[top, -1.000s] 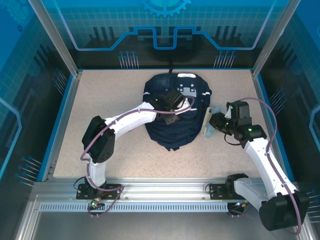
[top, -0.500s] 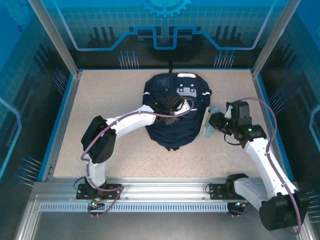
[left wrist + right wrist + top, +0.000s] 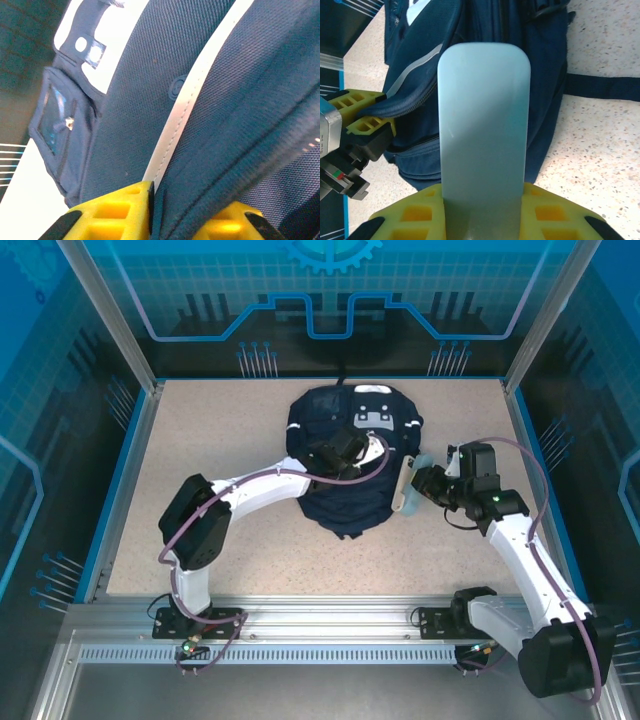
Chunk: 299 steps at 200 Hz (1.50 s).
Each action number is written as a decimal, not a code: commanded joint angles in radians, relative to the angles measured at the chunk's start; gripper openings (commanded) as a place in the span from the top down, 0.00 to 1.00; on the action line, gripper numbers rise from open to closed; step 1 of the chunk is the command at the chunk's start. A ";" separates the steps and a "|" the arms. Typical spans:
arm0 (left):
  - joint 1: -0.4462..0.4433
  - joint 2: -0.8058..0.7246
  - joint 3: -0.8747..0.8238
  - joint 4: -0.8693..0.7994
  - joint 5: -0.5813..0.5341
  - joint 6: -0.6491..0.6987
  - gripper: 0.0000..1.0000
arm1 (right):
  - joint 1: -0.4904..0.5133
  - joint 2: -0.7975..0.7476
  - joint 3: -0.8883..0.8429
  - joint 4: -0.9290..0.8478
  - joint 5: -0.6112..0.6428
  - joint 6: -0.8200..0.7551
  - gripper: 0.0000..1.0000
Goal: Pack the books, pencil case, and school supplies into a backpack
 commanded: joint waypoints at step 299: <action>-0.057 0.089 0.538 -0.363 0.083 -0.456 1.00 | 0.157 0.403 0.027 0.691 -0.027 0.546 0.62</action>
